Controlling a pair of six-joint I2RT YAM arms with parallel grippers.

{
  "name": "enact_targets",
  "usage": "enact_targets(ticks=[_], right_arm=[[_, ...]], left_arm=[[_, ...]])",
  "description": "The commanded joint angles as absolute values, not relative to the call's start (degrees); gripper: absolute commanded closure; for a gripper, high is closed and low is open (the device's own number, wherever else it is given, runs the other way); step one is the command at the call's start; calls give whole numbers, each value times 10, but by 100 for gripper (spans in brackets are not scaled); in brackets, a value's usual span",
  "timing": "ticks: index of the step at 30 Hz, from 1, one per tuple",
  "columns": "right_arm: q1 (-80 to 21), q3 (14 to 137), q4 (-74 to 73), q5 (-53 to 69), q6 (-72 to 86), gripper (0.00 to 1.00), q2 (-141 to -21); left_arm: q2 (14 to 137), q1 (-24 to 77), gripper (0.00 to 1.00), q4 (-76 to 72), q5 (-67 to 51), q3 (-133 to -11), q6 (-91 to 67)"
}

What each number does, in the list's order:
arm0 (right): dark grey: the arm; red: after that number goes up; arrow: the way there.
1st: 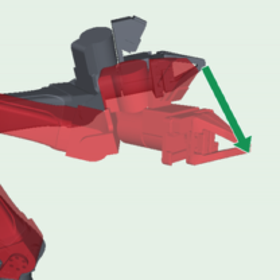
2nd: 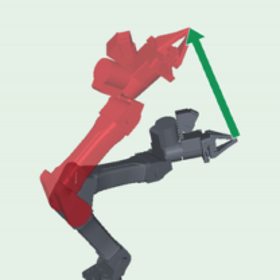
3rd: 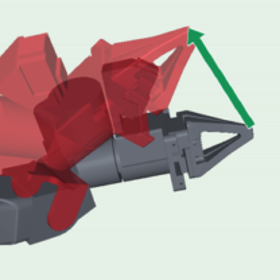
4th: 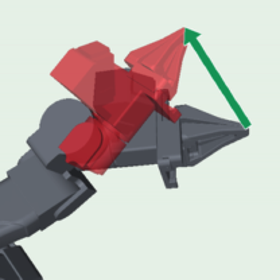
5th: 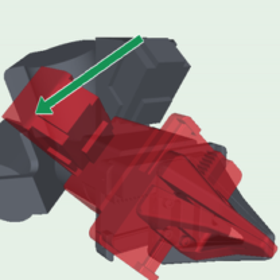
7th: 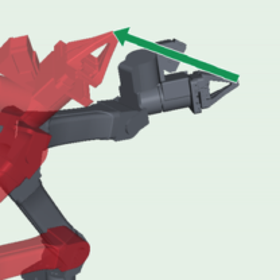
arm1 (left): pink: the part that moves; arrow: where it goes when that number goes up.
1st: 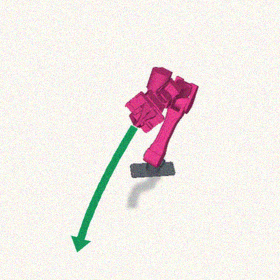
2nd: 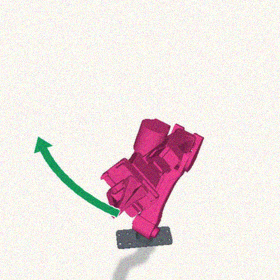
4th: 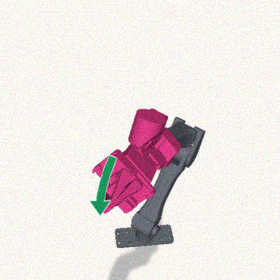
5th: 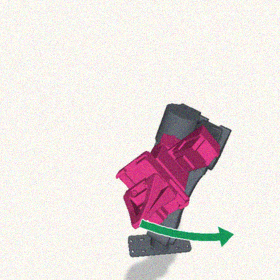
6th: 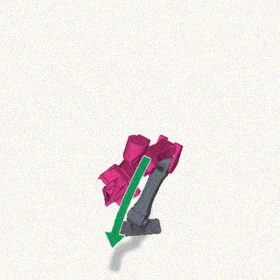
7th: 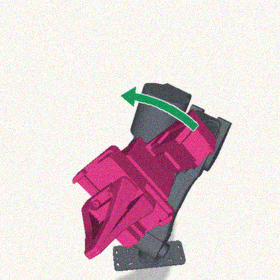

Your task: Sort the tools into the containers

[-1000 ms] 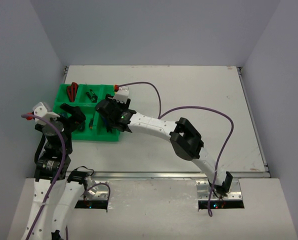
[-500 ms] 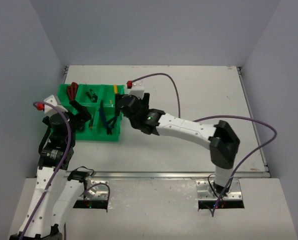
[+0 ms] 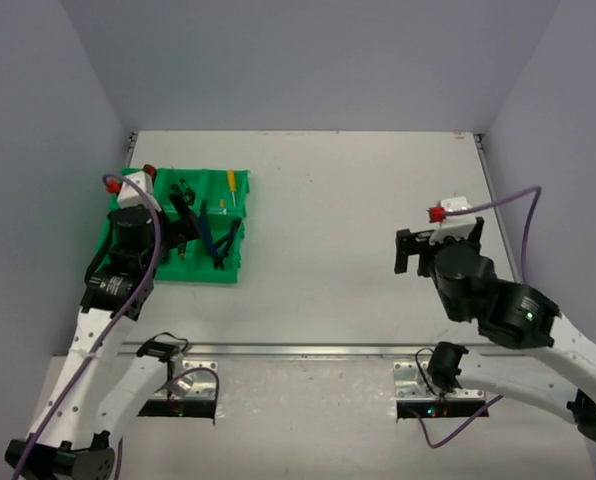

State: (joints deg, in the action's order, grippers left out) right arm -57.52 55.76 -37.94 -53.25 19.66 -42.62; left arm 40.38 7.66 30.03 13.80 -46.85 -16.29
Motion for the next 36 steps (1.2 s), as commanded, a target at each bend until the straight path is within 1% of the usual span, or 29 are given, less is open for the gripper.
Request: enact_targets(ticks=[1, 4, 7, 13, 17, 36], right_arm=[[-577, 574, -522, -568, 229, 1, -307], [-577, 573, -543, -601, 220, 1, -266], [-578, 572, -569, -615, 221, 1, -246], [-577, 564, -579, -622, 242, 1, -245], [-577, 559, -579, -630, 248, 1, -259], [-577, 528, -549, -631, 266, 1, -252]], left_arm=[[370, 90, 0, 283, 166, -539, -123], [337, 95, 0, 294, 196, -552, -106], [291, 97, 0, 292, 216, -541, -102], [210, 97, 0, 274, 249, -481, -105], [181, 97, 0, 271, 267, -470, -105], [159, 98, 0, 233, 251, -390, -128]])
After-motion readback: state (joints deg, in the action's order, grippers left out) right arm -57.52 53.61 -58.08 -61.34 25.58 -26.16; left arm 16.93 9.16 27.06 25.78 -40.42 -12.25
